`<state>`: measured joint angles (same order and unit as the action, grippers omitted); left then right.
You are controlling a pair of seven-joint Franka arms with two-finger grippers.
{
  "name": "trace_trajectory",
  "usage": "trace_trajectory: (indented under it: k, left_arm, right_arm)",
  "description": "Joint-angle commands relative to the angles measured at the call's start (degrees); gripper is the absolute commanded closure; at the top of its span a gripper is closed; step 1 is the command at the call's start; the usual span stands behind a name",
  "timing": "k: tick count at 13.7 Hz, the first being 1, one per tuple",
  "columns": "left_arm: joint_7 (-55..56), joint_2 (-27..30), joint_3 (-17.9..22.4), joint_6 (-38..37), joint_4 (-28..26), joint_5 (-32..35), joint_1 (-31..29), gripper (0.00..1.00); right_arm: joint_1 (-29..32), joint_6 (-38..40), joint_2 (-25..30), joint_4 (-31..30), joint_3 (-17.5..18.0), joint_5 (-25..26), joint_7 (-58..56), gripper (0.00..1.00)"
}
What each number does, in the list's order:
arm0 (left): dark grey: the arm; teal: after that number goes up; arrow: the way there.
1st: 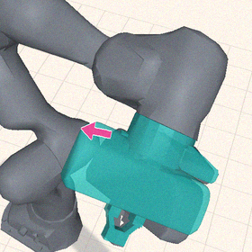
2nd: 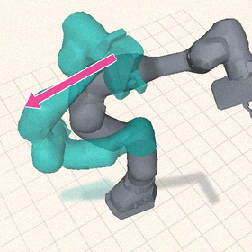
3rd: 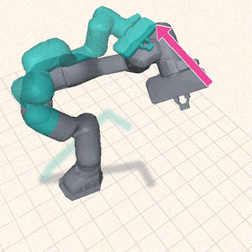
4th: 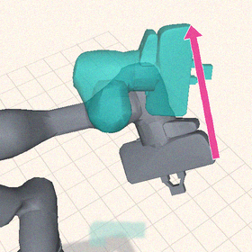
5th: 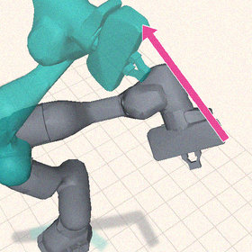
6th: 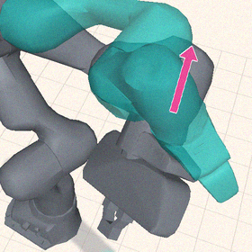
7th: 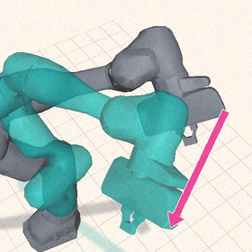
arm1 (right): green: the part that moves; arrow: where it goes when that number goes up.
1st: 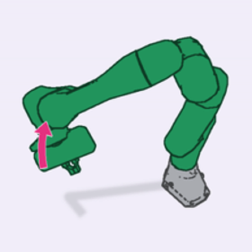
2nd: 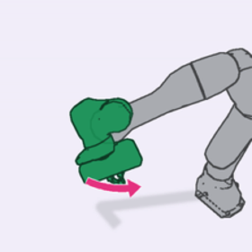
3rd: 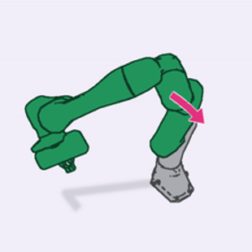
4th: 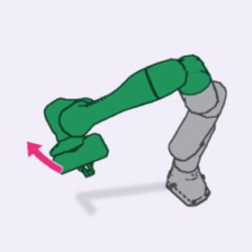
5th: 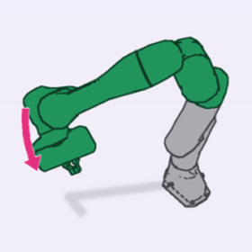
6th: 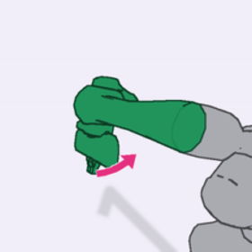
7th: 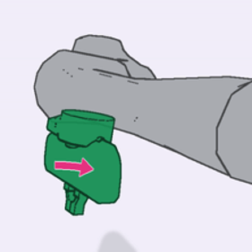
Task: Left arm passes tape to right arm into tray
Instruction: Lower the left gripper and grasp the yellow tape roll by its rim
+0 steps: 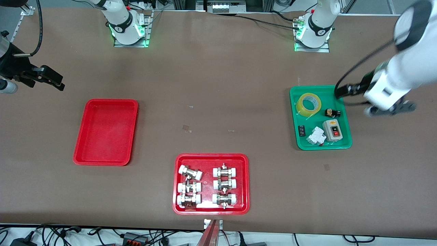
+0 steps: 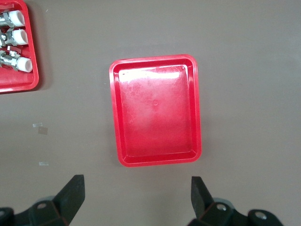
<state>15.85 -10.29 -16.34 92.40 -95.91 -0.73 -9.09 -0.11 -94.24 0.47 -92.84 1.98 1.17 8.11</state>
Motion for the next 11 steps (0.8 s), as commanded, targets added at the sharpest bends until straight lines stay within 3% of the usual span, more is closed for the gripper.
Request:
trace_trajectory:
  k: [1,4,6,11]
  left_arm:
    - [-0.74,1.84,-0.71,7.25,-11.45,-0.23,0.73,0.00]
    - [-0.47,3.87,-1.77,19.35,-26.30,-0.23,0.13,0.00]
    - [-0.47,3.88,-1.77,25.52,-32.30,-0.23,0.04,0.00]
    - [-0.47,0.98,-1.77,29.23,-37.68,-0.23,-2.95,0.00]
  right_arm:
    - [0.20,0.55,-0.38,1.26,0.13,-0.11,-0.99,0.00]
    - [0.20,0.64,-0.38,1.17,0.13,-0.11,-0.99,0.00]
    - [0.20,0.55,-0.38,1.26,0.13,-0.11,-0.99,0.00]
    - [0.20,0.55,-0.38,1.26,0.13,-0.11,-0.99,0.00]
